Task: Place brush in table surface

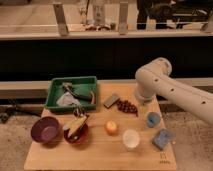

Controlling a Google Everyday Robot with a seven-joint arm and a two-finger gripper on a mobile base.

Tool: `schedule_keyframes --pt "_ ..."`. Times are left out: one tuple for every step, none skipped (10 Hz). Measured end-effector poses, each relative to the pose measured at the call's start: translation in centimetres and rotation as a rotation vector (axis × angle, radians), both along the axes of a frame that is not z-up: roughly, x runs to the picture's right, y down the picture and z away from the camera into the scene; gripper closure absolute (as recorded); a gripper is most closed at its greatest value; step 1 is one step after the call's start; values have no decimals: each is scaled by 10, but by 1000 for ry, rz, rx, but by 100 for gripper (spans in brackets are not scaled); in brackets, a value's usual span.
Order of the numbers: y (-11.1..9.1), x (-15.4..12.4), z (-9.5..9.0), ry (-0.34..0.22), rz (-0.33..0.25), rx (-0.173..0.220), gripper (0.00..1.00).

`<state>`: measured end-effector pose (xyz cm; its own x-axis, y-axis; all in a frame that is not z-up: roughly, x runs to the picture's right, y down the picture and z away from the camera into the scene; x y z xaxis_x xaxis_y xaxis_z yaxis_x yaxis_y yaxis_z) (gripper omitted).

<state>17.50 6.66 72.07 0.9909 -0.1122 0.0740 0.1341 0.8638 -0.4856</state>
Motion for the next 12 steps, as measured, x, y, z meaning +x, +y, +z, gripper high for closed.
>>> schedule_keyframes --pt "-2 -7 3 -8 -11 1 20" --pt "-4 -19 6 -16 -20 2 20" --pt "-7 -34 11 -25 -28 5 20" --pt "-9 -40 14 -32 -35 7 20" --pt "-12 -44 18 -39 -41 10 20" --pt "-14 -50 21 -46 -49 13 20" --pt "-16 -59 25 -54 -56 14 20" --pt "-17 -68 29 -59 -60 14 20" --pt "-18 -77 32 -66 -66 14 20" --pt "-18 -83 35 -74 -70 14 20" --pt "-21 -89 40 -80 -78 16 20" --pt "-22 -98 43 -91 -84 14 20"
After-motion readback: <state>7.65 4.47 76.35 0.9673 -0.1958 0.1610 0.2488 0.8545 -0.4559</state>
